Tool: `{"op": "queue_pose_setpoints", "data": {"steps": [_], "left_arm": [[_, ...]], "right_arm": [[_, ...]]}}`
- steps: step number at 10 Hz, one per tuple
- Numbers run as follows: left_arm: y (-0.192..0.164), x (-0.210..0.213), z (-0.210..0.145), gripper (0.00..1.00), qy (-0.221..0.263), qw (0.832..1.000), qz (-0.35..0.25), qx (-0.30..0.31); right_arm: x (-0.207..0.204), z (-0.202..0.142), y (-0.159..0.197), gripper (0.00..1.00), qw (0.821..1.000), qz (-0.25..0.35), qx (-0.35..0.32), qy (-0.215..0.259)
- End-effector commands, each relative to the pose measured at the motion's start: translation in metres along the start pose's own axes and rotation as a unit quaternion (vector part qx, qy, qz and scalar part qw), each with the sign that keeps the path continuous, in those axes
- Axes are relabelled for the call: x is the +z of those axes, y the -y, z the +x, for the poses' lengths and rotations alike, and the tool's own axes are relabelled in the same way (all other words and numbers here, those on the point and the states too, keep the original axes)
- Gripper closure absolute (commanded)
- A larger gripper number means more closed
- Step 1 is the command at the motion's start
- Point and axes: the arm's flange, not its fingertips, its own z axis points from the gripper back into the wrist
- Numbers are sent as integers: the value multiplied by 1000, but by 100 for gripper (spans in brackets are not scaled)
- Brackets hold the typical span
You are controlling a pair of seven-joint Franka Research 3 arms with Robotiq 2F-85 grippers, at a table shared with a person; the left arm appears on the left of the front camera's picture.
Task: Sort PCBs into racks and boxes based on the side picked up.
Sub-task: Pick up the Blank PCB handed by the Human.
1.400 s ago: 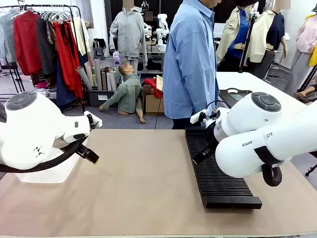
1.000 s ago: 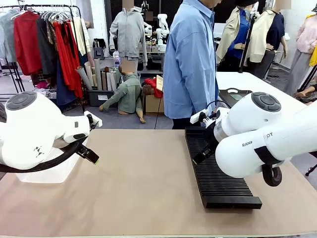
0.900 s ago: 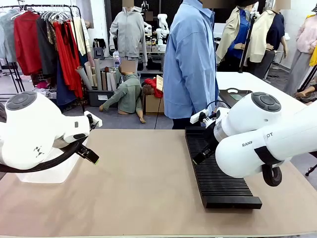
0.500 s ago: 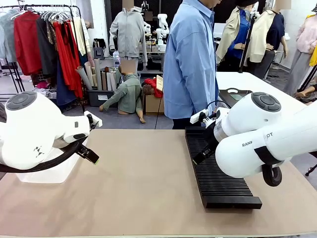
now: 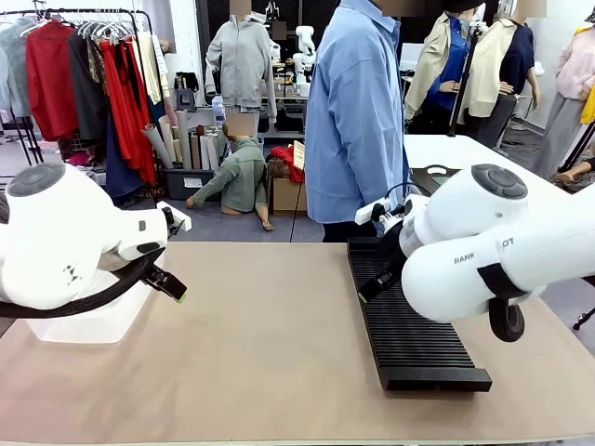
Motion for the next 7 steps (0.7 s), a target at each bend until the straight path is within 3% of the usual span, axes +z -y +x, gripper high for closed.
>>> {"op": "queue_pose_setpoints", "data": {"steps": [1, 4, 7], "left_arm": [[-18, 29, 9, 0, -6, 999, -36, -5], [-37, 62, 21, 0, -14, 998, -60, 0], [-61, 97, 42, 0, 13, 994, -107, -2]], "right_arm": [[28, 22, 15, 0, 1000, 3, -18, -15], [53, 44, 30, 0, 999, -1, -27, -36], [79, 60, 51, 0, 994, 58, -55, -71]]}}
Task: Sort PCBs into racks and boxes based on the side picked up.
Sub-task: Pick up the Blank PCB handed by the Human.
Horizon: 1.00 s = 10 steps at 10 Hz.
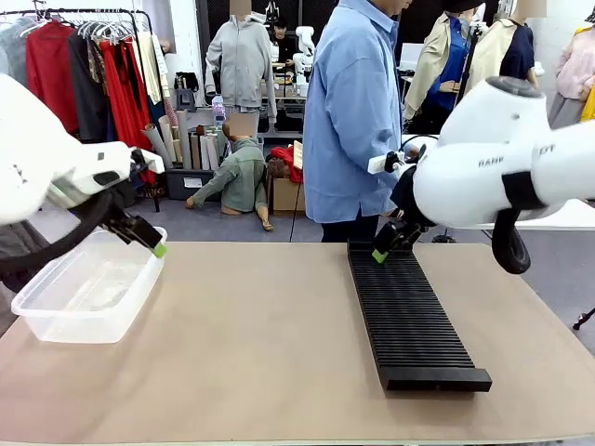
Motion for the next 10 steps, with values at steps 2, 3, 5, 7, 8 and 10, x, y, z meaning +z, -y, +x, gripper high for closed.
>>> {"op": "queue_pose_setpoints", "data": {"steps": [2, 3, 5, 7, 8, 10], "left_arm": [[-26, 12, 3, 0, 12, 996, -91, 10], [-38, 10, -1, 0, 17, 991, -128, 20], [-59, 1, -7, 0, 35, 970, -238, 28], [-79, -1, -17, 0, 88, 937, -335, 44], [-90, 0, -25, 0, 119, 916, -377, 63], [-107, 0, -33, 0, 139, 890, -422, 102]], "right_arm": [[28, 5, 24, 0, 995, 90, -22, -22], [36, 5, 36, 0, 989, 133, -51, -29], [47, 1, 57, 0, 974, 205, -93, -16], [54, -10, 86, 0, 955, 273, -119, 8], [57, -17, 102, 0, 938, 318, -136, 24], [58, -37, 132, 0, 914, 364, -167, 58]]}}
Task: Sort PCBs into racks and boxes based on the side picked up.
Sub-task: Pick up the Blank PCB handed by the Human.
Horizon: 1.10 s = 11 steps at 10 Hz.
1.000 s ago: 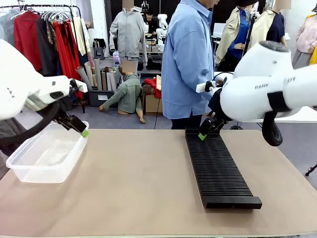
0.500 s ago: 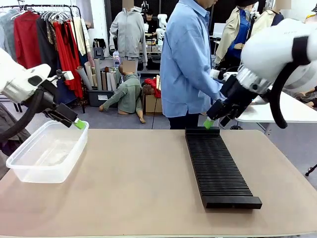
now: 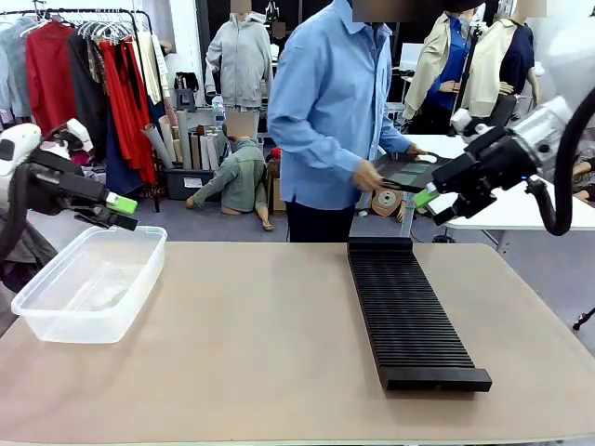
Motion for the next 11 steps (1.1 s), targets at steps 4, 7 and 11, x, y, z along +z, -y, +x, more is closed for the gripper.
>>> {"op": "queue_pose_setpoints", "data": {"steps": [4, 7, 11], "left_arm": [[-17, 14, 0, 0, 24, 991, -18, 127], [-26, 31, -12, 0, 86, 983, -20, 158], [-36, 44, -21, 0, 113, 979, -25, 169]], "right_arm": [[36, -17, 58, 0, 989, 125, -29, 77], [51, -32, 79, 0, 980, 157, -51, 113], [57, -40, 92, 0, 976, 165, -70, 127]]}}
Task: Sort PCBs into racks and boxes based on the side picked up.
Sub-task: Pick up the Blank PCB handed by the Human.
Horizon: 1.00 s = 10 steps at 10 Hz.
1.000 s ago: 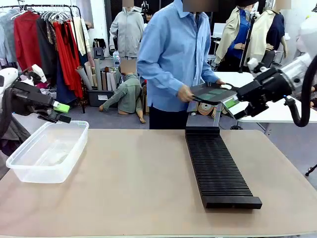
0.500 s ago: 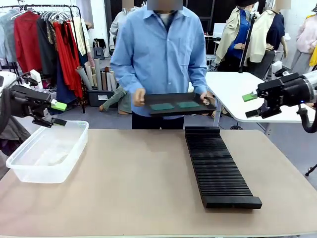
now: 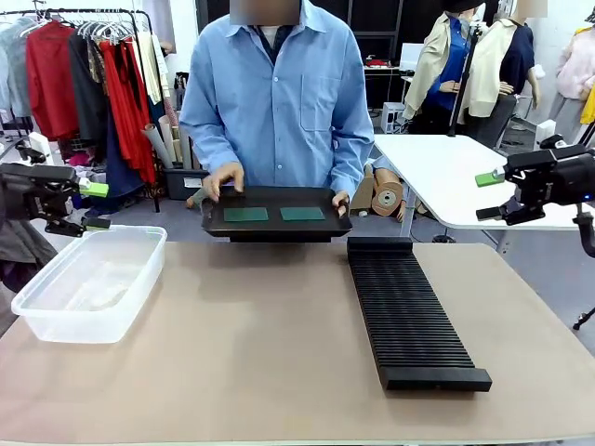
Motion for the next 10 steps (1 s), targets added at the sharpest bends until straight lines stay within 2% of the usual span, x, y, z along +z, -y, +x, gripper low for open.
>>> {"op": "queue_pose_setpoints", "data": {"steps": [1, 2, 10], "left_arm": [[5, -4, -1, 0, 4, 1000, -16, -12], [0, 0, 0, 0, 0, 1000, 0, 0], [0, 0, 0, 0, 0, 1000, 0, 0]], "right_arm": [[-4, -1, 3, 0, 999, 29, 11, 15], [0, 0, 0, 0, 1000, 0, 0, 0], [0, 0, 0, 0, 1000, 0, 0, 0]]}}
